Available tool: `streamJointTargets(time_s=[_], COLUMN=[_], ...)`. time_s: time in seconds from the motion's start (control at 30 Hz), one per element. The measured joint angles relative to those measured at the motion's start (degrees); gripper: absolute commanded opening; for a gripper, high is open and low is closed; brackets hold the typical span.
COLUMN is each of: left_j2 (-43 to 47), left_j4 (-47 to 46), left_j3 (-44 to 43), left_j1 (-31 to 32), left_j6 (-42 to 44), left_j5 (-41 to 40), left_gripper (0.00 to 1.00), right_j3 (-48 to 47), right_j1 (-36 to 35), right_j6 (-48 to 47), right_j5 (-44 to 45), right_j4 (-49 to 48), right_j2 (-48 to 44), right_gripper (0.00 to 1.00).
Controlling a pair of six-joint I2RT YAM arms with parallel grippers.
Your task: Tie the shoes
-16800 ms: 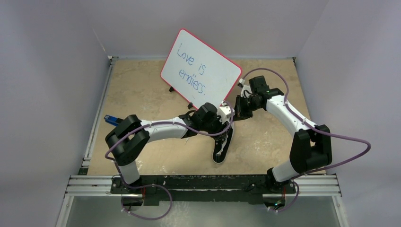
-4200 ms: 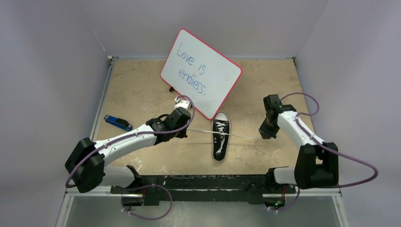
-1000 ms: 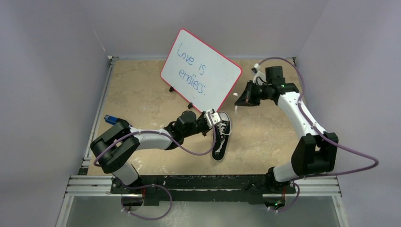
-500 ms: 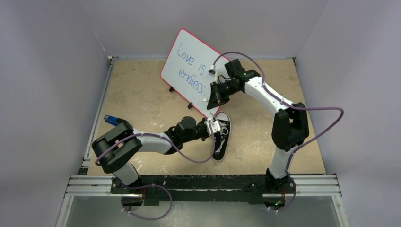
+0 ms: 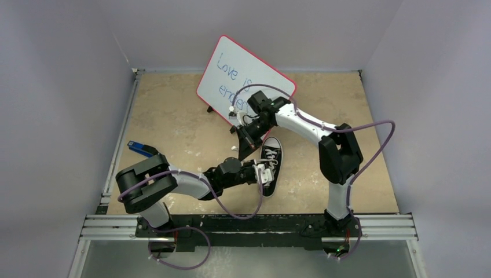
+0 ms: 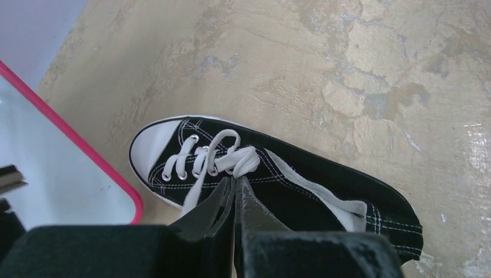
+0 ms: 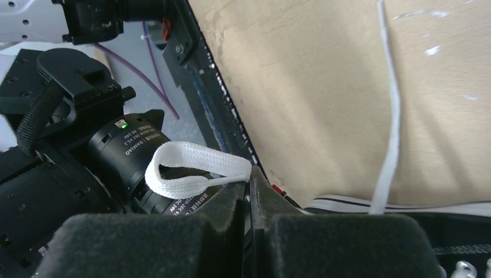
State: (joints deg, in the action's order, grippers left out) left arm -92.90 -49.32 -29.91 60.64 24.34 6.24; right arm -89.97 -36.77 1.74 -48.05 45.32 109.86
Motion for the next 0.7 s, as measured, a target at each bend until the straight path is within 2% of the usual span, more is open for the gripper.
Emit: streamJointTargets(time_s=[0.07,0.13,0.17,0.23,0.3,0.4,0.43,0.57,0.7], left_j2=[-0.24,-0.76,-1.16,-1.92,-2.49,-2.69,-2.69,-2.49,-2.25], left_j4=[-1.07,-2.49,-3.34,-4.33,-4.9,-6.19,-6.99,-8.5,-9.33], left_j3=[0.85,1.33,1.53,1.73,1.84,2.21,2.43,2.84,2.84], left_j1=[0.48,0.94,1.09,1.66,2.16,2.49,2.47,2.14,1.99], left_j6=[0.81,1.44,1.81,2.32,2.43,2.34,2.23,-0.04,-4.44], left_j5=[-0.72,-1.18,-1.33,-1.51,-1.29,-1.11,-1.18,-2.03,-2.47], left_gripper=[0.0,0.0,0.0,0.0,0.0,0.0,0.0,0.0,0.0], right_j3=[0.0,0.04,0.35,1.49,2.82,2.86,2.64,-0.79,0.96], right_j1=[-0.74,-1.42,-1.68,-1.95,-1.95,-1.68,-1.33,1.81,9.92], right_j6=[-0.63,-0.96,-1.03,-0.28,1.53,4.37,5.2,8.76,13.49], right_j5=[-1.14,-1.62,-2.32,-3.17,-4.26,-4.0,-3.63,-0.48,2.93], right_j4=[1.18,2.45,2.4,2.29,1.99,1.99,2.38,4.98,3.48], right_j2=[1.53,2.93,3.32,3.15,2.4,1.11,0.7,-0.79,-9.09], right_gripper=[0.06,0.12,0.18,0.38,0.52,0.69,0.72,0.75,0.78])
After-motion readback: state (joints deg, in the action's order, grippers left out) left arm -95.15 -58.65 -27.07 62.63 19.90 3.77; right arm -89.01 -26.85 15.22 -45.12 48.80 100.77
